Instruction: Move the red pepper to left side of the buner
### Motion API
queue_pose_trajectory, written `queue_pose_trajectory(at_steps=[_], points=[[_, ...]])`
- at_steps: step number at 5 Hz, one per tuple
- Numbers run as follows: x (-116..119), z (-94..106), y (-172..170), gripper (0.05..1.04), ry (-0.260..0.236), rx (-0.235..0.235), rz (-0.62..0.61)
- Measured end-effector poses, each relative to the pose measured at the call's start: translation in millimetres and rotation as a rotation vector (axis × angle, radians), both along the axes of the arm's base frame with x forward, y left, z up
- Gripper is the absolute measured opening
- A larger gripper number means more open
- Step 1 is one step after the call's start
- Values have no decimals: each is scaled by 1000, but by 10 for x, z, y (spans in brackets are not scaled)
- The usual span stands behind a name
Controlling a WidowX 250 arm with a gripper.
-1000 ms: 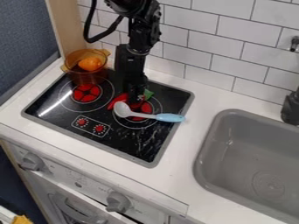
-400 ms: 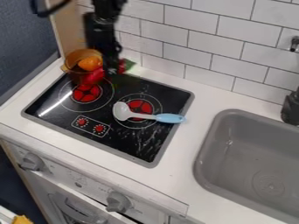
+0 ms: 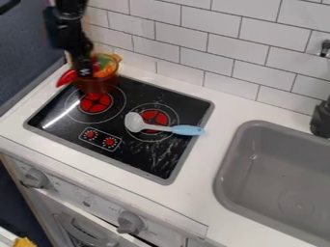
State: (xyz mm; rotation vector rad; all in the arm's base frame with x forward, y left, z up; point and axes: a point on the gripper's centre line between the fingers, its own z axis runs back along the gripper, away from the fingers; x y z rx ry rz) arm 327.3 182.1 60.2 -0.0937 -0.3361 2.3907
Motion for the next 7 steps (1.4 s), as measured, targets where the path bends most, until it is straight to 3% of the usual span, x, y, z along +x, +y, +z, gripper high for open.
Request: queue_pose_trajectory(at_steps=[1, 3, 5, 6, 7], points=[[-115, -64, 142, 484, 12, -6, 24], [-309, -361, 151, 484, 82, -1, 52], [-320, -730, 132, 484, 173, 31, 67], [-266, -781, 128, 484, 186, 44, 57], [-271, -783, 117, 556, 189, 39, 69]])
